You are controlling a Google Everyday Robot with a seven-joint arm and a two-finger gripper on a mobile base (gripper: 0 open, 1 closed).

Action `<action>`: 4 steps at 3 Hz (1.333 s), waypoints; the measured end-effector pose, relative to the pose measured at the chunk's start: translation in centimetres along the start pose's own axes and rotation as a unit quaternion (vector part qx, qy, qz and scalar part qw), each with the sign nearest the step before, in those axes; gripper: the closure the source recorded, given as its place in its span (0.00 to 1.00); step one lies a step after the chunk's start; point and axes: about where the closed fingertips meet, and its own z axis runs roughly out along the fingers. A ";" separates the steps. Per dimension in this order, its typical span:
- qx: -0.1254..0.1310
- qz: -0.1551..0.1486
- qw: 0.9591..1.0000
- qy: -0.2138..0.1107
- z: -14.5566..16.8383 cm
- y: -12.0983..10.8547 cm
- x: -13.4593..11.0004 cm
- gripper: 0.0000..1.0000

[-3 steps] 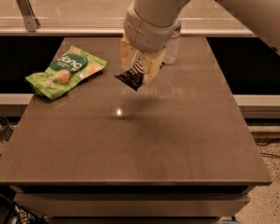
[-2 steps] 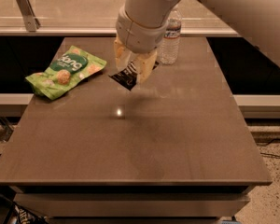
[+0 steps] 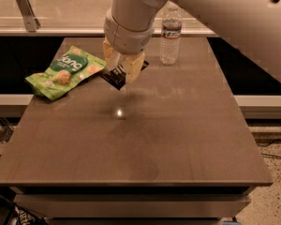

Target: Move rxbar chocolate near green rice chip bag

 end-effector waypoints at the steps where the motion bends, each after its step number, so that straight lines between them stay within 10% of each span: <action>1: 0.007 -0.005 1.000 -0.003 1.0 -1.6 -0.3 1.00; 4: -0.015 -0.002 1.000 -0.009 5.4 -4.3 0.5 1.00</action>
Offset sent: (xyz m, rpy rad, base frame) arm 0.0306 0.0467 -0.0146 0.0141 -0.0005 0.0303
